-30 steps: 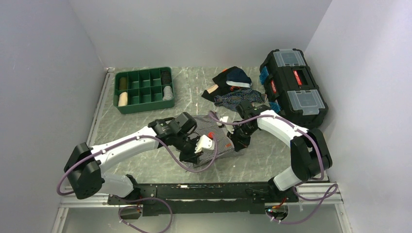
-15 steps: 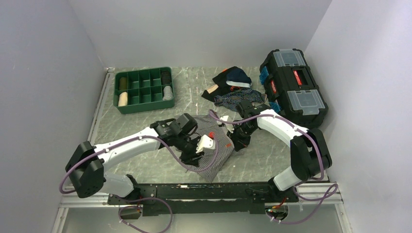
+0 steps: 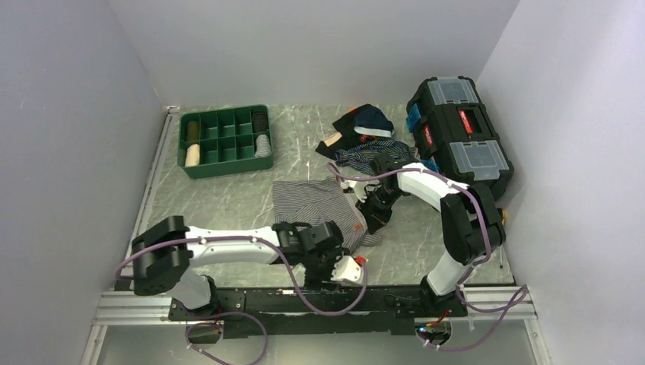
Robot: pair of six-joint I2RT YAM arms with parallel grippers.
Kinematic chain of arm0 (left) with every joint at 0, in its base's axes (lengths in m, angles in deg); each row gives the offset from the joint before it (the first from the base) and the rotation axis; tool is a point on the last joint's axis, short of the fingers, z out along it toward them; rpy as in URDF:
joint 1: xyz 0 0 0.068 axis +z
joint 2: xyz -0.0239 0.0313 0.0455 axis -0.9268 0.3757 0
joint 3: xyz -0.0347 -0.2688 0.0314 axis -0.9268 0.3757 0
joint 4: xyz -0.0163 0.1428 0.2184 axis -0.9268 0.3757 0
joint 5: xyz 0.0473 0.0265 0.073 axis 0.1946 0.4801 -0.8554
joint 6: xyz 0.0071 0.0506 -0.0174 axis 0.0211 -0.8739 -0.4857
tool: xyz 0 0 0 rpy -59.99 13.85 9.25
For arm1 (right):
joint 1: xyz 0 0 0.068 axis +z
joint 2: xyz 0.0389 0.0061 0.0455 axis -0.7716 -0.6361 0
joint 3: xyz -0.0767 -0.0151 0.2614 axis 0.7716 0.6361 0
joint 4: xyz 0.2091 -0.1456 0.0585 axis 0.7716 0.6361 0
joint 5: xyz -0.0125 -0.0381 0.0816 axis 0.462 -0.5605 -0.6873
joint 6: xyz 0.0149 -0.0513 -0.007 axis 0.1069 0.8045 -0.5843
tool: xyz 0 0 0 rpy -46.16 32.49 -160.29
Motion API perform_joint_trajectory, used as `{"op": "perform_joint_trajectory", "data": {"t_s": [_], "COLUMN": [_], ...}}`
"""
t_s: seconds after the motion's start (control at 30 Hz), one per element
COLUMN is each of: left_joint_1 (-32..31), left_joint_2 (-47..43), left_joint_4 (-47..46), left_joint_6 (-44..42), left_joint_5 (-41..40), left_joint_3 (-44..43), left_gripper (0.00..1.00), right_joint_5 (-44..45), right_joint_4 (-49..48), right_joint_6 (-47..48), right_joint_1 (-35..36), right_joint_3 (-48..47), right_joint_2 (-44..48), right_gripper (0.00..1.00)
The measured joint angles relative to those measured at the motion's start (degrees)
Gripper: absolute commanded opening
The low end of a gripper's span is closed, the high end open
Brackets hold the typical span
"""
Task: Roll the underwear
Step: Flatten out the underwear at the center of the board.
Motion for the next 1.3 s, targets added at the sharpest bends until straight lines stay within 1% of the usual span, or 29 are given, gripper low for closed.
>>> {"op": "perform_joint_trajectory", "data": {"t_s": [0.17, 0.27, 0.43, 0.53, 0.6, 0.63, 0.7, 0.83, 0.87, 1.0, 1.13, 1.2, 1.3], "left_joint_1": [-3.8, -4.4, -4.4, -4.5, -4.5, -4.5, -4.5, -4.5, -4.5, -4.4, -2.0, 1.7, 9.4], "left_joint_2": [6.5, 10.4, 12.2, 12.4, 12.5, 12.5, 12.5, 12.7, 12.7, 12.4, 9.8, 6.8, 1.2], "left_joint_4": [-2.3, -3.4, -4.7, -5.2, -5.5, -5.6, -5.8, -5.9, -6.0, -5.6, -3.6, -2.0, 0.6], "left_joint_6": [0.6, 0.8, 0.8, 0.8, 0.8, 0.7, 0.8, 0.9, 0.7, 0.3, 0.1, 0.1, 0.1], "left_joint_5": [-5.2, -7.9, -11.5, -12.6, -12.8, -13.0, -13.0, -12.7, -12.7, -11.7, -8.6, -5.7, -2.2], "left_joint_3": [-0.8, -2.4, -3.0, -3.0, -3.0, -3.0, -3.0, -3.0, -3.0, -3.0, -2.8, -2.9, -3.8], "left_gripper": [0.55, 0.54, 0.53, 0.51, 0.47, 0.44, 0.32, 0.04, 0.00, 0.00, 0.00, 0.00, 0.00], "right_joint_5": [-0.2, -0.2, -0.2, -0.2, -0.2, -0.2, -0.2, -0.2, -0.2, -0.4, -1.2, -1.7, -2.3], "right_joint_4": [0.0, 0.0, 0.0, 0.0, 0.0, 0.0, 0.0, 0.0, 0.0, 0.5, 2.0, 3.5, 5.6], "right_joint_6": [0.0, 0.0, 0.0, 0.0, 0.0, 0.0, 0.0, 0.1, 0.1, 0.4, 1.1, 1.3, 1.5], "right_joint_1": [0.0, 0.0, 0.0, 0.0, 0.0, 0.0, 0.0, -0.1, -0.2, -0.3, -0.3, -0.3, -0.3], "right_joint_3": [0.0, 0.0, 0.0, 0.0, 0.0, 0.0, 0.0, 0.0, 0.0, 0.0, -0.1, -0.8, -3.6], "right_joint_2": [-0.4, -0.5, -0.5, -0.5, -0.5, -0.5, -0.5, -0.5, -0.5, -0.4, 1.0, 2.8, 5.7], "right_gripper": [0.00, 0.00, 0.00, 0.00, 0.00, 0.00, 0.00, 0.00, 0.00, 0.00, 0.00, 0.00, 0.00]}}
